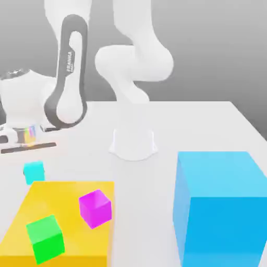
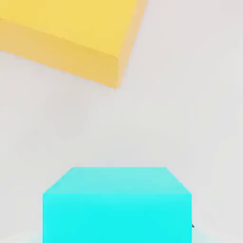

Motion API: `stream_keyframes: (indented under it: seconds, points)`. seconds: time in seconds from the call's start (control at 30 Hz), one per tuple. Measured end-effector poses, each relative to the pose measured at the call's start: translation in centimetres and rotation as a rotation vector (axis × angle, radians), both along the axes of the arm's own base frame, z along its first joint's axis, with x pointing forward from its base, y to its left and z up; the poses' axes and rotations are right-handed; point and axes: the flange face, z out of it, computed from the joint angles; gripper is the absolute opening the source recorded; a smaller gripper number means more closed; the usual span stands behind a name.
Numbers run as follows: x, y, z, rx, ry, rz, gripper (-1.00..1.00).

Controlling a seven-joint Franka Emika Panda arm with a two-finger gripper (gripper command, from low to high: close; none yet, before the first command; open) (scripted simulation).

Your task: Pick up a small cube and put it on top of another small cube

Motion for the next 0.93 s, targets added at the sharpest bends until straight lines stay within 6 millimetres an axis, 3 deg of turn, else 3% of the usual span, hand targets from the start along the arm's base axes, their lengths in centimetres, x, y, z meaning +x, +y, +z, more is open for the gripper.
stream_keyframes:
  seconds: [0.13, 0.37, 0.63, 0.7, 0.77, 0.8, 0.93]
  points:
    - [2.7, -1.8, 1.3, -0.01, 0.011, -0.105, -1.0]
    - [10.2, -5.3, 3.6, -0.028, 0.014, -0.359, -1.0]
    - [20.0, -6.2, 5.7, -0.004, 0.001, -0.618, -1.0]
    - [21.4, -6.1, 4.3, 0.002, -0.002, -0.647, -1.0]
    - [21.7, -6.1, 1.3, 0.004, -0.002, -0.655, -1.0]
    - [21.7, -6.0, 0.2, 0.004, -0.001, -0.656, 1.0]
    - [21.7, -6.0, 0.2, 0.004, -0.001, -0.656, 1.0]
